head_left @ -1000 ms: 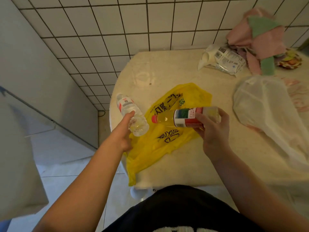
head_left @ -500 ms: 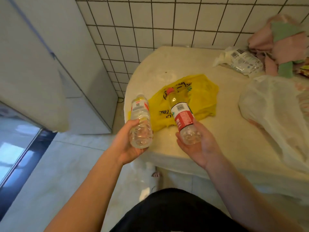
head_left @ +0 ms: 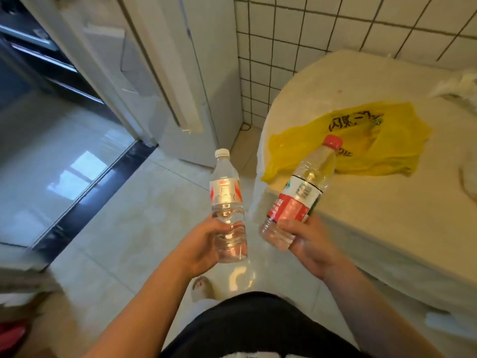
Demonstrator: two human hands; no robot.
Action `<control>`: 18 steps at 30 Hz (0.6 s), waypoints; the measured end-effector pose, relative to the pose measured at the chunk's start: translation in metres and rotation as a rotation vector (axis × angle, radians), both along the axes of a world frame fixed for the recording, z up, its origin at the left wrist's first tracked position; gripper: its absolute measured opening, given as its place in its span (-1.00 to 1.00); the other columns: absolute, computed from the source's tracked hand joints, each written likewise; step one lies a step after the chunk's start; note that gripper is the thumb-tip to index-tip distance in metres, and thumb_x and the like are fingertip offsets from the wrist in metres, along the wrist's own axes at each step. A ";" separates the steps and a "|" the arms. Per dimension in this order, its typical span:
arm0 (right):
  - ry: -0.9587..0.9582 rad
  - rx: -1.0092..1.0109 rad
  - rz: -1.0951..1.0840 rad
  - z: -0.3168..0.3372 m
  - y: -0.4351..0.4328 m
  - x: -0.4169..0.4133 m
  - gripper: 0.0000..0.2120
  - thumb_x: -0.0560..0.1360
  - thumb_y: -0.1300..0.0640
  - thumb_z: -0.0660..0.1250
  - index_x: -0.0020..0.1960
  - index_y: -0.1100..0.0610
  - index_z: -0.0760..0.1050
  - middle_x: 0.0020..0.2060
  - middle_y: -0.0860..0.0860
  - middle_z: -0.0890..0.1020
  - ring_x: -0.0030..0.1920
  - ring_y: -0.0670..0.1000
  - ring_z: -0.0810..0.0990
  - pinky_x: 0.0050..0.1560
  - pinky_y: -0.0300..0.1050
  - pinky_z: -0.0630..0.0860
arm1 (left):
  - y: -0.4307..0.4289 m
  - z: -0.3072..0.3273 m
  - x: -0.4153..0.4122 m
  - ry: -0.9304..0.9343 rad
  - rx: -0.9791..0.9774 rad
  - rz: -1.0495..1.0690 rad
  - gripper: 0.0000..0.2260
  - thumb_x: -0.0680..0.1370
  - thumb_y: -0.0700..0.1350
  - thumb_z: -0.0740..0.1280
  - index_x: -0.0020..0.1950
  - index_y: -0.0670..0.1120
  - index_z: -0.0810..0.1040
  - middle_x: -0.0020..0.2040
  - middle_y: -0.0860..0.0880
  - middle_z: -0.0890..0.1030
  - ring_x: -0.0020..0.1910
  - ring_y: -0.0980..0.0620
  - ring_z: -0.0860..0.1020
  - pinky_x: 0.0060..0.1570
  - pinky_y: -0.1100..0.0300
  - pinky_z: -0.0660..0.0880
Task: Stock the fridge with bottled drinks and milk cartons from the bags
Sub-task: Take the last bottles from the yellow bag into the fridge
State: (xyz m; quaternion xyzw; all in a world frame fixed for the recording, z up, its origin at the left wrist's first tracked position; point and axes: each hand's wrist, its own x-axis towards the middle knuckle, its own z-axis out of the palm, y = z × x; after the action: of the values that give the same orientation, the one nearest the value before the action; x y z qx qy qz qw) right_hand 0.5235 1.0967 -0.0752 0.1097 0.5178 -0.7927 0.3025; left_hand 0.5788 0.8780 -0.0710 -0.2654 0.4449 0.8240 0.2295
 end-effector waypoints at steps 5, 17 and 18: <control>0.145 0.188 0.163 -0.007 -0.092 0.013 -0.27 0.14 0.14 0.61 0.28 0.05 0.46 0.09 0.05 0.67 0.13 0.05 0.64 0.20 0.11 0.54 | -0.082 -0.001 0.032 0.053 -0.071 0.102 -0.44 0.32 -0.27 0.36 0.33 -0.08 0.45 0.01 -0.18 0.66 -0.02 -0.15 0.65 -0.07 -0.03 0.62; 0.263 0.226 0.422 -0.004 -0.401 0.062 -0.33 0.14 0.05 0.59 0.22 0.08 0.48 0.02 0.09 0.69 0.05 0.11 0.67 0.16 0.18 0.56 | -0.369 0.000 0.111 0.114 -0.287 0.195 -0.56 0.55 -0.33 0.32 0.40 -0.07 0.42 0.20 -0.15 0.63 0.19 -0.15 0.62 0.23 -0.18 0.52; 0.270 0.227 0.430 -0.002 -0.415 0.064 -0.32 0.13 0.03 0.59 0.21 0.07 0.48 0.02 0.09 0.69 0.05 0.11 0.67 0.15 0.18 0.56 | -0.380 0.002 0.115 0.124 -0.277 0.207 -0.54 0.53 -0.31 0.34 0.41 -0.08 0.41 0.21 -0.16 0.62 0.19 -0.17 0.61 0.22 -0.18 0.52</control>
State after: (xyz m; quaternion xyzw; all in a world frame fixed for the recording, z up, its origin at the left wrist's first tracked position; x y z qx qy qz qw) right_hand 0.5870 0.6816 -0.0776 -0.0762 0.6504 -0.6546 0.3778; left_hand 0.6942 0.4980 -0.0689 -0.2877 0.5378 0.7887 0.0769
